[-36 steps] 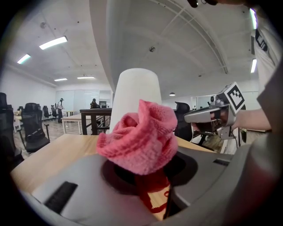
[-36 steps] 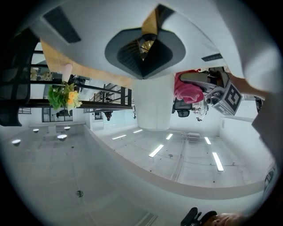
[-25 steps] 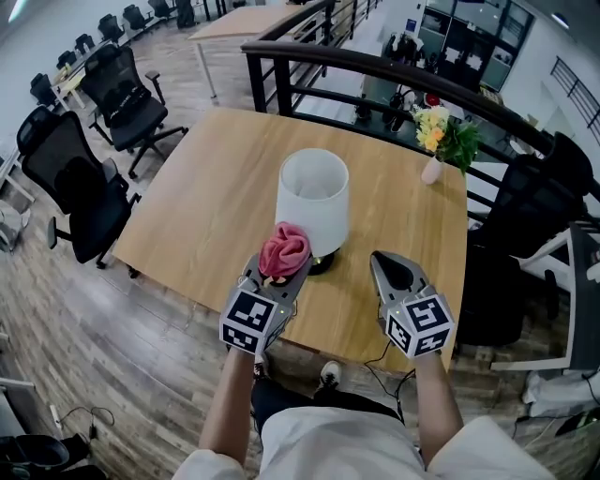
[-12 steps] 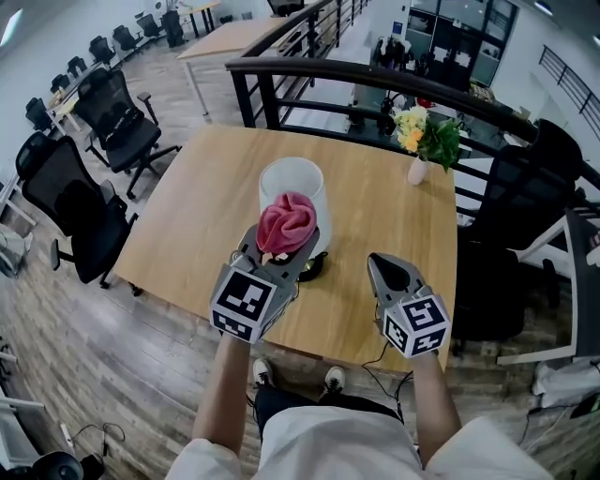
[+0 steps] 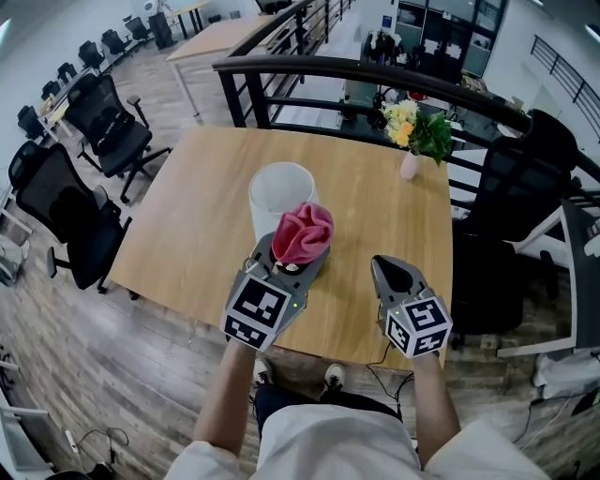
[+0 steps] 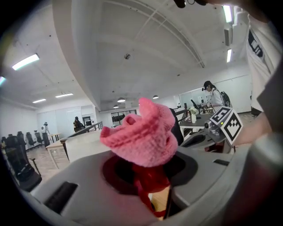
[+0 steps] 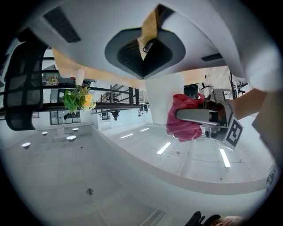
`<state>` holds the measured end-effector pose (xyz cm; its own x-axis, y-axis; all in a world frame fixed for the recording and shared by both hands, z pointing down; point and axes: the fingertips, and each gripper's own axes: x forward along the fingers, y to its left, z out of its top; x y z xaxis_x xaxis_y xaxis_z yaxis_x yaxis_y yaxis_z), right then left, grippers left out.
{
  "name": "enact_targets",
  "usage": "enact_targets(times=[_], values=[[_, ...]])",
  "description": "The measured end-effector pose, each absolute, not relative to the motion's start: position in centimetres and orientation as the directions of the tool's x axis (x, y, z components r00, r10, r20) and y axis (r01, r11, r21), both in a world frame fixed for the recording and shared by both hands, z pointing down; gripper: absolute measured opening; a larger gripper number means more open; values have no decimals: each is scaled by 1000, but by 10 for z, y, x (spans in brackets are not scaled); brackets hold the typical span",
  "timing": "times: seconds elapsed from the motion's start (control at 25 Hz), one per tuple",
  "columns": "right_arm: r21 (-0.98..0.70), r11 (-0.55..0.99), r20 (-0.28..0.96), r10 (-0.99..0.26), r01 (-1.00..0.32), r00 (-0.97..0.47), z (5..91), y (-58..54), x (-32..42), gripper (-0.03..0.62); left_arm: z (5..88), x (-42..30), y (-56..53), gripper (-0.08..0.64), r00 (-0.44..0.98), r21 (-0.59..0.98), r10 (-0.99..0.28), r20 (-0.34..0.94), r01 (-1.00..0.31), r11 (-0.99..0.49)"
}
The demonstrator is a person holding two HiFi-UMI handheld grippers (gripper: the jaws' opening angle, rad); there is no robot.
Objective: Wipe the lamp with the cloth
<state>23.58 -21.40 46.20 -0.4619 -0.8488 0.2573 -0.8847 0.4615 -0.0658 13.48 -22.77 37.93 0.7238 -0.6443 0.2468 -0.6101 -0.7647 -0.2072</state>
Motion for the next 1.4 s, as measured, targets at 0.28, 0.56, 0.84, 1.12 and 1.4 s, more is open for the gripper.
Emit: enact_targets(times=[0.28,0.56,0.84,1.12,1.4], values=[[-80,518,258,-815,-852,-519,482,-222,224,12,434,133,-220,163,716,-126,-611,338,-609,-783],[-80,702,156,-692,-707,-705,509,-231,179,14,485,96,-196,163,697,-42,-614,370,-648,-760],[-108,822,101,-550,-559,-829,547,-257,135,132,506,44,-173,161,659,-19,-670,340,-708,-706],[-43,838,148,-533,-544,-833,577,-272,98,198,519,-10,-171,161,587,11,-745,316,-788,-616],[-38,875,104,-477,-483,-873,561,-291,64,250,535,-41,-172,161,541,61,-776,325,-831,-554]])
